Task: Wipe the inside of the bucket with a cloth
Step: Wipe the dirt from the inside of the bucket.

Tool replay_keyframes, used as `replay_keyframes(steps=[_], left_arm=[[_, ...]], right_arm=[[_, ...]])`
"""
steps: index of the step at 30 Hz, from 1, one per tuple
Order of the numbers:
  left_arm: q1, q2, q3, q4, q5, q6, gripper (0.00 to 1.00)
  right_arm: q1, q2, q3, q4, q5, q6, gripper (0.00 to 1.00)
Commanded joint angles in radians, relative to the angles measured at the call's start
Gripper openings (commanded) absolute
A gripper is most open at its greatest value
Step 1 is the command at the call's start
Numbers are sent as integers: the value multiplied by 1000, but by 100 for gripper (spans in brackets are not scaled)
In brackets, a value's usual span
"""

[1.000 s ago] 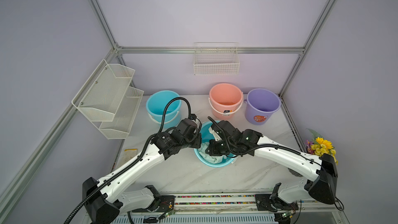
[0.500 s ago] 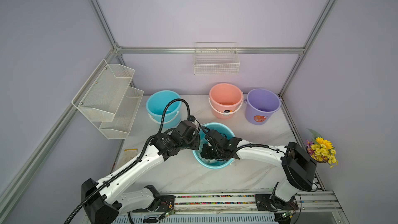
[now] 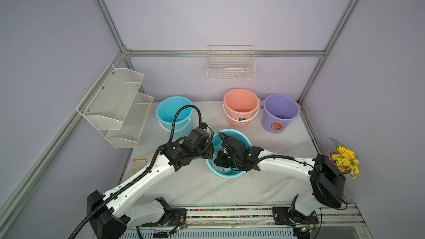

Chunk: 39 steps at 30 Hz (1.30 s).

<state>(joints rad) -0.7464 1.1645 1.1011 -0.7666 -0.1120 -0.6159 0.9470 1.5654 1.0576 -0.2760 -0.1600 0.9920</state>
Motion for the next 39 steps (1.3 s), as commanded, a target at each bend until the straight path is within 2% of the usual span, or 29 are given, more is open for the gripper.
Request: replay_keyframes(steps=[1, 9, 26, 35, 39], left_arm=[[7, -32, 28, 87, -8, -40, 0], [17, -34, 32, 95, 7, -44, 0], [21, -37, 36, 95, 38, -42, 0], [22, -28, 43, 92, 47, -36, 0], [23, -22, 51, 91, 54, -34, 0]], right_arm=[[5, -78, 21, 34, -55, 53, 0], [7, -189, 14, 88, -72, 129, 0], [7, -90, -2, 106, 11, 61, 0], [7, -95, 26, 5, 102, -57, 0], [7, -135, 42, -22, 149, -240, 0]])
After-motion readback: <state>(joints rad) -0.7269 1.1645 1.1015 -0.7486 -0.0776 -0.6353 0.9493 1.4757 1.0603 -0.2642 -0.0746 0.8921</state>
